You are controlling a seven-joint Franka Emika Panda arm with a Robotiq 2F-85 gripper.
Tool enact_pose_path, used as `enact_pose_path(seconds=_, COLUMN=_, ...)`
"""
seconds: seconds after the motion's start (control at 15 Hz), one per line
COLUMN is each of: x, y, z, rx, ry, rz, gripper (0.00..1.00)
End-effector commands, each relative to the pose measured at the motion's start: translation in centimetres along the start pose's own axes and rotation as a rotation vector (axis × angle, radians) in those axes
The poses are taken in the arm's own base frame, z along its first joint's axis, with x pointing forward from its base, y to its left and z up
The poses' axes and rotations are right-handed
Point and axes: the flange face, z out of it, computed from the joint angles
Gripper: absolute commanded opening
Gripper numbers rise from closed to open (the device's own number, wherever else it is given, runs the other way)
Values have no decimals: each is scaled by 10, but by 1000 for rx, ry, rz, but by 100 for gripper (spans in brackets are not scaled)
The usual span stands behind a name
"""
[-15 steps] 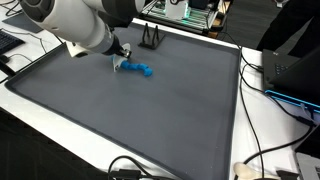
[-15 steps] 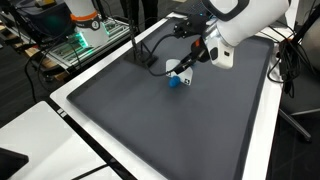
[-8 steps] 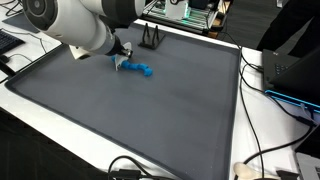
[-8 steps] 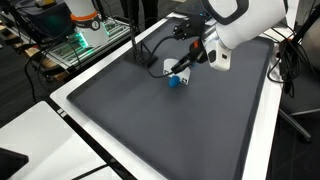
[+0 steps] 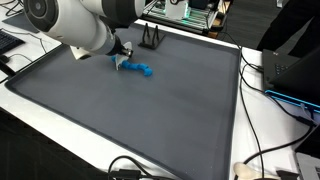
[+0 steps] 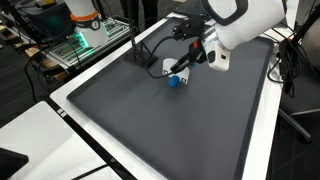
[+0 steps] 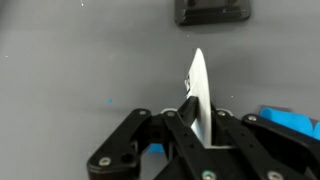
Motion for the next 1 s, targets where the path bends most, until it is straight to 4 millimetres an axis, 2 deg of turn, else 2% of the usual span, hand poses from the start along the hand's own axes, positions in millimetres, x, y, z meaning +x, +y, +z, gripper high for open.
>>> enact_pose_path(seconds=0.0, x=-1, y=1, z=12, rx=20, ry=-27, rz=-19, gripper=2)
enact_pose_path(seconds=0.4, x=-4, y=1, z=17, rx=35, ry=-52, rz=-39, gripper=2)
enact_pose_path(seconds=0.93, x=-13, y=7, z=4, rx=71, ry=-14, rz=3, gripper=2)
